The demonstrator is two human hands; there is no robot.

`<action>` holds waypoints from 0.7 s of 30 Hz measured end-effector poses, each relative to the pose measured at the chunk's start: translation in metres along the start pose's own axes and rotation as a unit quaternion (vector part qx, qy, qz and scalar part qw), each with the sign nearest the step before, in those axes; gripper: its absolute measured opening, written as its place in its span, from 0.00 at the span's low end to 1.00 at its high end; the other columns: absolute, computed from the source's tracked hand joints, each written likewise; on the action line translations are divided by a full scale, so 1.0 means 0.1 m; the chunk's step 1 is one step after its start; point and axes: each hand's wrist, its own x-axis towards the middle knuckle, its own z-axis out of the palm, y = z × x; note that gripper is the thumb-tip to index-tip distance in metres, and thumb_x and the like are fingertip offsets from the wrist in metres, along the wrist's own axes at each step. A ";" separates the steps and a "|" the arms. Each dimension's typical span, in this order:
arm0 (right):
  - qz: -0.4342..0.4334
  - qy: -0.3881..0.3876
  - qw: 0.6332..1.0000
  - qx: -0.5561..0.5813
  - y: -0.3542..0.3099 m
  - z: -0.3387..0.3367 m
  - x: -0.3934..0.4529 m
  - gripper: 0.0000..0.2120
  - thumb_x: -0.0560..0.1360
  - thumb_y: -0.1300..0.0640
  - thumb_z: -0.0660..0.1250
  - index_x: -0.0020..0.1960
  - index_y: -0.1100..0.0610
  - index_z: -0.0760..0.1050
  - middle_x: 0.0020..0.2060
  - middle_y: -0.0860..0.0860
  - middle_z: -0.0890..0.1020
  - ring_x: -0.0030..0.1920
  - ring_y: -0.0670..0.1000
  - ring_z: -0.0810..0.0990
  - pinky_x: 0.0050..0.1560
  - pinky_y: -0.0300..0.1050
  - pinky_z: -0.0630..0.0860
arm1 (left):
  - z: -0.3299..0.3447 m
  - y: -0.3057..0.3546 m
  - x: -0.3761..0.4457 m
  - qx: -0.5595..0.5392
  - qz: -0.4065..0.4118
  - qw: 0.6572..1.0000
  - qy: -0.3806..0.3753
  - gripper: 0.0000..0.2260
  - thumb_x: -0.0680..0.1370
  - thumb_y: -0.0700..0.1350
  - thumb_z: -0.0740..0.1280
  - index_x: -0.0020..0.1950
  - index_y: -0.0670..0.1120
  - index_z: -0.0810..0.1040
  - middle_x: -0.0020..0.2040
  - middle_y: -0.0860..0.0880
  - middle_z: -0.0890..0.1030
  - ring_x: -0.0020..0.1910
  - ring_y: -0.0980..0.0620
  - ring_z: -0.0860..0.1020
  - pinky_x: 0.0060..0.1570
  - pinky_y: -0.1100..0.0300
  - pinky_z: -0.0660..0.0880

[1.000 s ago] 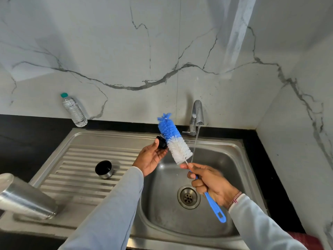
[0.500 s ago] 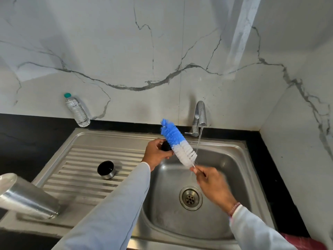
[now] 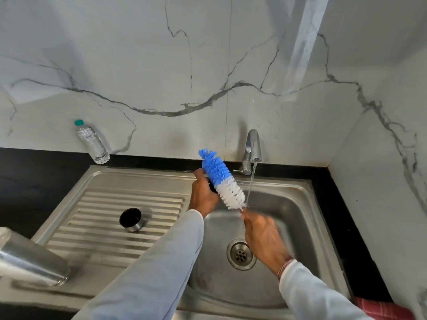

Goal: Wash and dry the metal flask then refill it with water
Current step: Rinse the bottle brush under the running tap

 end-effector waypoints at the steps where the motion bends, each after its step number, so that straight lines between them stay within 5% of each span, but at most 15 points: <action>1: -0.015 0.000 1.000 -0.015 0.02 -0.02 -0.08 0.13 0.79 0.66 0.62 0.59 0.53 0.77 0.34 0.51 0.77 0.38 0.60 0.79 0.37 0.47 0.68 | -0.03 0.00 0.03 0.000 0.000 1.000 0.013 0.33 0.71 0.41 0.80 0.68 0.43 0.63 0.51 0.47 0.82 0.50 0.48 0.82 0.50 0.55 0.77; 9: 0.039 -0.002 0.999 -0.032 -0.03 -0.02 0.07 0.14 0.80 0.67 0.58 0.62 0.58 0.75 0.42 0.53 0.80 0.41 0.58 0.77 0.40 0.45 0.66 | 0.11 0.00 -0.07 0.038 0.043 0.998 -0.013 0.35 0.69 0.47 0.81 0.64 0.49 0.60 0.53 0.46 0.82 0.51 0.44 0.82 0.52 0.47 0.79; 14: 0.003 -0.048 0.997 -0.058 0.04 -0.04 -0.34 0.23 0.78 0.63 0.63 0.72 0.51 0.69 0.45 0.48 0.79 0.44 0.55 0.79 0.40 0.45 0.67 | -0.01 -0.04 0.04 0.041 0.045 0.998 0.027 0.27 0.73 0.41 0.78 0.57 0.48 0.59 0.48 0.47 0.80 0.45 0.49 0.79 0.46 0.56 0.74; 21: -0.023 -0.054 0.995 -0.082 0.22 -0.22 -0.41 0.18 0.82 0.58 0.61 0.71 0.49 0.71 0.42 0.44 0.75 0.39 0.51 0.74 0.40 0.46 0.71 | -0.11 -0.15 0.08 0.001 -0.014 0.999 0.047 0.30 0.71 0.36 0.78 0.61 0.48 0.60 0.50 0.46 0.80 0.45 0.50 0.79 0.46 0.62 0.72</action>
